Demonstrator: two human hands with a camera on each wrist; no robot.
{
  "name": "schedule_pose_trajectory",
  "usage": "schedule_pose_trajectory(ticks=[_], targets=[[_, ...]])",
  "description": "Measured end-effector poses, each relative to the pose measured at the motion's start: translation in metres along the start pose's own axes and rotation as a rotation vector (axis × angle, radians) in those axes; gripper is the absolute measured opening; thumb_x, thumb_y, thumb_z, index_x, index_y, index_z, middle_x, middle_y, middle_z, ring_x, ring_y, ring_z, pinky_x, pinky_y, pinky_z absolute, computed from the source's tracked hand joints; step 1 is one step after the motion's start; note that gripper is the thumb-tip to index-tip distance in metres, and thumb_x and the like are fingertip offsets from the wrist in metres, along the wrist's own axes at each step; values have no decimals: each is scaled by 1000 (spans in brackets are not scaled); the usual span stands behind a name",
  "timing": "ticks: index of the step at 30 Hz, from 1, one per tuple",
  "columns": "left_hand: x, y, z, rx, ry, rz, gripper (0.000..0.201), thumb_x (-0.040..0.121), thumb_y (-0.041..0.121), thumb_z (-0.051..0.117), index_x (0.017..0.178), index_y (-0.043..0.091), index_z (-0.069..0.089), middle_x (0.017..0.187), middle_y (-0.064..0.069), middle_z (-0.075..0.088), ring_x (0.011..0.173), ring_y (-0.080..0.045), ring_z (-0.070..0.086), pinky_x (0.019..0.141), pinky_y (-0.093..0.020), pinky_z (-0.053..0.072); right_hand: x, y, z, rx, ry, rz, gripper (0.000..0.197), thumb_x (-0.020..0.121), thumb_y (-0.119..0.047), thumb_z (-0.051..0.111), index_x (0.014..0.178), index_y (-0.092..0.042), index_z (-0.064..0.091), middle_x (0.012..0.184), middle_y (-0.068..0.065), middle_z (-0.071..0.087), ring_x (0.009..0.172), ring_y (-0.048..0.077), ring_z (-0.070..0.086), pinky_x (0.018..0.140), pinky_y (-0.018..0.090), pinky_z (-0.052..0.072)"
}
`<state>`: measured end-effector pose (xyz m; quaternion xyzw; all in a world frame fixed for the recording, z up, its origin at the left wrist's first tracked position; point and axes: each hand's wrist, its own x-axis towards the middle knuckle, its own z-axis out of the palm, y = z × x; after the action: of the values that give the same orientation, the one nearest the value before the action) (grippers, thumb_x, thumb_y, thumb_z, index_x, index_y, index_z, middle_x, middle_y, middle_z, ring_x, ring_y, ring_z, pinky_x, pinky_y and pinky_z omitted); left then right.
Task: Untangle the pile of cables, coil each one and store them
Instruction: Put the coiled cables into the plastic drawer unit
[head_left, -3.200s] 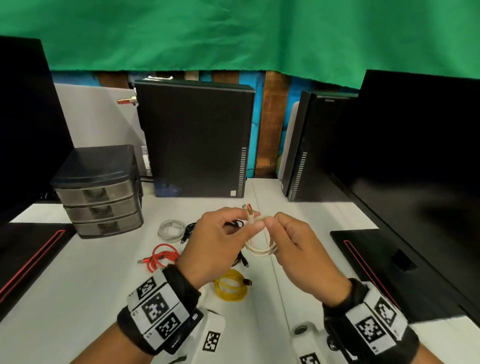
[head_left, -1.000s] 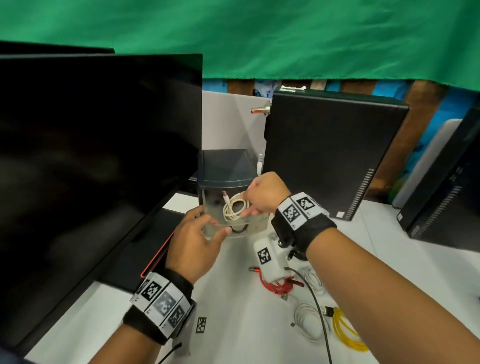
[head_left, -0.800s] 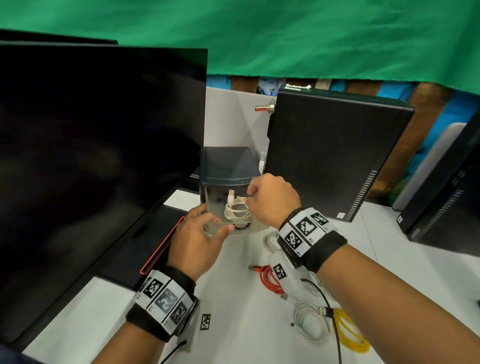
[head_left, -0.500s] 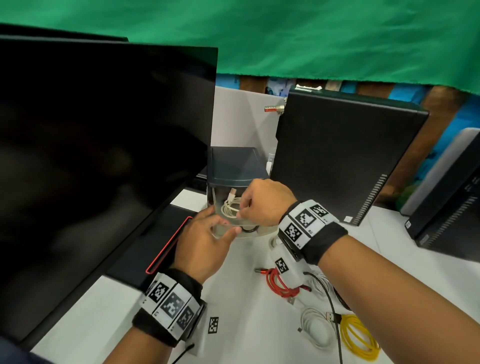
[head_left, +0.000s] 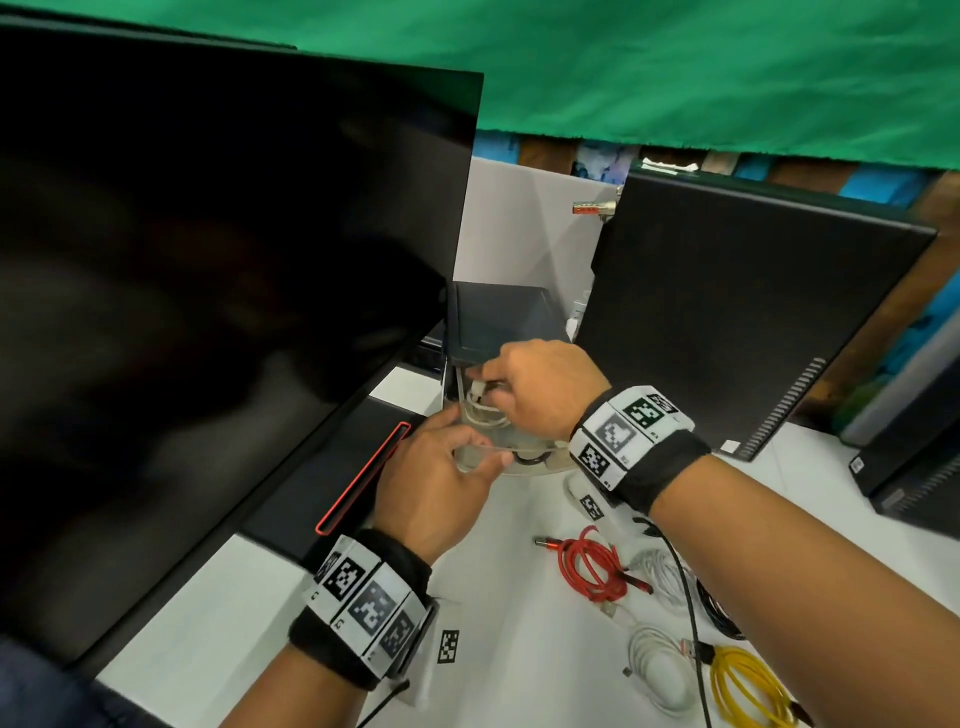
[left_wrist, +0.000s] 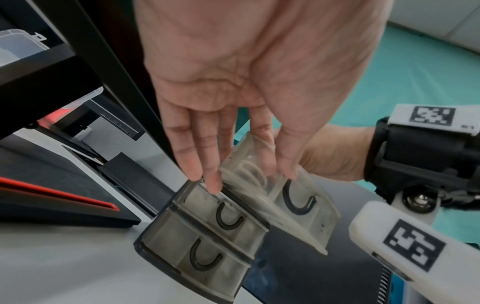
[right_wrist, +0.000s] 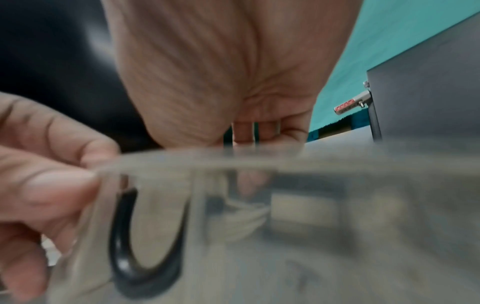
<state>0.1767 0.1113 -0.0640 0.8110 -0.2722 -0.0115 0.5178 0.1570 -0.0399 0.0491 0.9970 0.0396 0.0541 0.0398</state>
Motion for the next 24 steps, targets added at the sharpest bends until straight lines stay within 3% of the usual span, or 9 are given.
schedule_pose_trajectory(ticks=[4,9,14,19,24], targets=[[-1,2,0,9,5,-8,28,64,74,59,78,50,65,134,19,60,115,-6,62,96,-40,53,-1,-2,13,-29,-60,32,31,90,-39,57,115,-26,70,100,1,67,91,25,65,69,33,47],[0,-1,2,7,-14,1,40,67,73,59,90,42,72,133,18,60,119,-4,58,96,-39,53,-3,0,18,134,-112,105,35,100,-36,44,98,-12,69,95,8,65,89,28,63,74,39,52],[-4,10,1,30,19,26,28,74,60,68,78,32,69,121,20,63,105,-1,61,83,-37,56,-6,-3,13,157,-207,93,58,101,-57,32,97,-14,69,95,4,58,89,20,57,78,44,52],[-1,-1,3,61,3,2,38,68,73,57,84,40,68,135,16,59,115,-6,61,92,-38,54,-6,3,8,204,-238,48,35,100,-42,48,102,-12,66,99,5,62,94,25,61,82,45,53],[-2,0,4,60,-12,14,37,69,72,55,82,39,68,140,20,54,118,-4,58,92,-38,54,-7,5,4,280,-184,-26,11,86,-37,68,91,-27,66,84,-7,67,75,14,65,66,35,56]])
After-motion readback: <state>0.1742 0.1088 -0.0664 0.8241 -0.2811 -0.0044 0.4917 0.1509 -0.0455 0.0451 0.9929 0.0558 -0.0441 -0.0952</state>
